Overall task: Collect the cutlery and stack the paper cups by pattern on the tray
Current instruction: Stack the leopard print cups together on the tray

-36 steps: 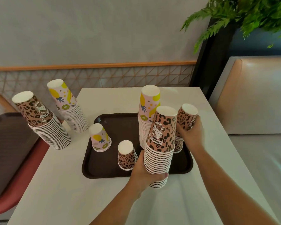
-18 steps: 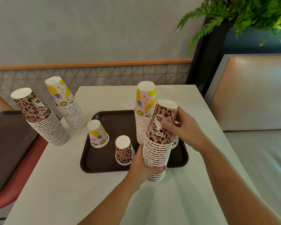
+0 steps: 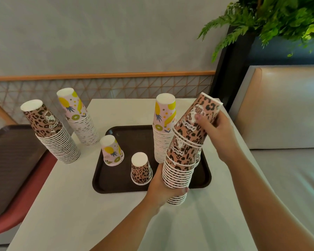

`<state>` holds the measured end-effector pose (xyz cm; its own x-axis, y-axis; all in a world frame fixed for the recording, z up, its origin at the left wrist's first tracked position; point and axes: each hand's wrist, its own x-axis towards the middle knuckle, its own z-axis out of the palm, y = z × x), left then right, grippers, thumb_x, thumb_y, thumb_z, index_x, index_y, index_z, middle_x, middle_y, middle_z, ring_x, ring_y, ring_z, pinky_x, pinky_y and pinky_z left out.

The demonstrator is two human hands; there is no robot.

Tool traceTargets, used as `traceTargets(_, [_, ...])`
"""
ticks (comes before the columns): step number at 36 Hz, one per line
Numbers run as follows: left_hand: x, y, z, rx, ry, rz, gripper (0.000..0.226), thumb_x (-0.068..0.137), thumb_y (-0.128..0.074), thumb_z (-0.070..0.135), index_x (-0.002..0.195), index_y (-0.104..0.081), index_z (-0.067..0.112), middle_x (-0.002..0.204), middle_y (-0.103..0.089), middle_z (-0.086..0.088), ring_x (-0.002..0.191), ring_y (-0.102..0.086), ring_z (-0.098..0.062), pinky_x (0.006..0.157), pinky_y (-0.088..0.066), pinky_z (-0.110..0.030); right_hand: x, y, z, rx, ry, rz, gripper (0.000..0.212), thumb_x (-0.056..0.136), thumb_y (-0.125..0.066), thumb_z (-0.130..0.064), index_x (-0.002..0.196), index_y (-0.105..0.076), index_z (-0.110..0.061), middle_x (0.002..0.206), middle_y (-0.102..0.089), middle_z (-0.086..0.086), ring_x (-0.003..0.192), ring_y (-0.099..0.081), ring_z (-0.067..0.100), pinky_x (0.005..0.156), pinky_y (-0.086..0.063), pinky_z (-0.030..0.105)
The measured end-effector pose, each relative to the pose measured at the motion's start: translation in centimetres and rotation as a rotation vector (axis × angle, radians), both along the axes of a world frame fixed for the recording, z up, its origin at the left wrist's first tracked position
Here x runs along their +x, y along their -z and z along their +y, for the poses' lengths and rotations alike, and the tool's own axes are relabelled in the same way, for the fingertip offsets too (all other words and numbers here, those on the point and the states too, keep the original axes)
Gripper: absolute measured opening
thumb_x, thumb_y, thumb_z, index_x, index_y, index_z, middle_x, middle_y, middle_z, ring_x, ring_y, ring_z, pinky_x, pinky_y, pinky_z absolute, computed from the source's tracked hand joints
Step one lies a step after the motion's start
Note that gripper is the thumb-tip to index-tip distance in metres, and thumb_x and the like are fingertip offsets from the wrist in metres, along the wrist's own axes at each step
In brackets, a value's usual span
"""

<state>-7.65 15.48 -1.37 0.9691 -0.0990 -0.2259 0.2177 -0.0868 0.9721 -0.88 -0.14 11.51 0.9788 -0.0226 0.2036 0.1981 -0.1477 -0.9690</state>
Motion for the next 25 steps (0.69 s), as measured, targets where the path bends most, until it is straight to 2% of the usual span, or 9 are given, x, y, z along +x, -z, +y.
traceTargets(2, [0.0, -0.1, 0.0, 0.001, -0.007, 0.001, 0.081, 0.057, -0.089, 0.012, 0.12, -0.045, 0.039, 0.116, -0.06, 0.018, 0.104, -0.056, 0.008, 0.082, -0.049, -0.014, 0.3, -0.2, -0.1, 0.051, 0.004, 0.016, 0.023, 0.08, -0.066, -0.034, 0.1, -0.058, -0.027, 0.106, -0.069, -0.001, 0.099, -0.066, 0.015, 0.089, -0.053, 0.039])
traceTargets(4, [0.0, -0.2, 0.0, -0.004, -0.012, 0.006, 0.08, 0.057, -0.088, 0.011, 0.118, -0.044, 0.039, 0.114, -0.06, 0.02, 0.102, -0.055, 0.009, 0.076, -0.047, -0.011, 0.6, -0.2, -0.2, 0.116, -0.002, 0.048, 0.016, 0.085, -0.063, -0.027, 0.1, -0.059, -0.025, 0.106, -0.069, 0.002, 0.099, -0.066, 0.016, 0.089, -0.053, 0.037])
traceTargets(9, [0.2, -0.1, 0.0, -0.01, -0.024, 0.001, 0.079, 0.056, -0.088, 0.011, 0.115, -0.044, 0.04, 0.117, -0.059, 0.017, 0.107, -0.055, 0.003, 0.076, -0.044, -0.01, 1.2, -0.4, -0.2, 0.324, 0.026, 0.101, 0.011, 0.09, -0.055, -0.024, 0.096, -0.061, -0.017, 0.09, -0.071, -0.003, 0.083, -0.069, 0.008, 0.07, -0.053, 0.021])
traceTargets(14, [0.5, -0.1, 0.1, 0.006, -0.04, -0.014, 0.079, 0.057, -0.088, 0.012, 0.112, -0.042, 0.044, 0.119, -0.056, 0.018, 0.109, -0.052, 0.004, 0.079, -0.042, -0.01, 2.2, -0.4, -0.8, 0.516, 0.163, 0.071, 0.014, 0.091, -0.055, -0.026, 0.1, -0.058, -0.015, 0.096, -0.069, 0.0, 0.089, -0.067, 0.01, 0.078, -0.053, 0.025])
traceTargets(16, [0.6, 0.0, 0.3, 0.011, -0.041, -0.018, 0.078, 0.057, -0.088, 0.012, 0.112, -0.042, 0.044, 0.119, -0.056, 0.019, 0.108, -0.052, 0.005, 0.078, -0.042, -0.01, 2.9, 0.4, -1.2, 0.463, 0.287, 0.033, 0.027, 0.088, -0.06, -0.029, 0.109, -0.056, -0.013, 0.104, -0.068, 0.002, 0.095, -0.066, 0.011, 0.086, -0.053, 0.03])
traceTargets(19, [0.6, 0.2, 0.4, 0.015, -0.041, -0.025, 0.076, 0.058, -0.088, 0.01, 0.11, -0.043, 0.043, 0.118, -0.057, 0.018, 0.108, -0.053, 0.003, 0.079, -0.043, -0.009, 3.6, 2.4, -1.4, 0.196, 0.432, -0.012, 0.047, 0.082, -0.067, -0.033, 0.121, -0.051, -0.013, 0.113, -0.062, -0.002, 0.104, -0.06, 0.011, 0.092, -0.05, 0.032])
traceTargets(22, [0.6, 0.3, 0.4, 0.021, -0.043, -0.029, 0.077, 0.058, -0.088, 0.012, 0.11, -0.042, 0.044, 0.117, -0.057, 0.019, 0.108, -0.053, 0.004, 0.08, -0.042, -0.01, 3.6, 5.1, -1.3, -0.02, 0.413, -0.006, 0.058, 0.078, -0.071, -0.032, 0.127, -0.044, -0.015, 0.117, -0.056, -0.005, 0.108, -0.054, 0.01, 0.091, -0.047, 0.031])
traceTargets(25, [0.7, 0.4, 0.3, 0.018, -0.041, -0.027, 0.078, 0.057, -0.088, 0.012, 0.112, -0.042, 0.043, 0.119, -0.057, 0.017, 0.11, -0.053, 0.002, 0.083, -0.043, -0.012, 3.6, 7.4, -1.2, -0.192, 0.388, 0.029, 0.064, 0.076, -0.073, -0.034, 0.128, -0.042, -0.013, 0.125, -0.056, 0.003, 0.114, -0.053, 0.017, 0.093, -0.045, 0.034])
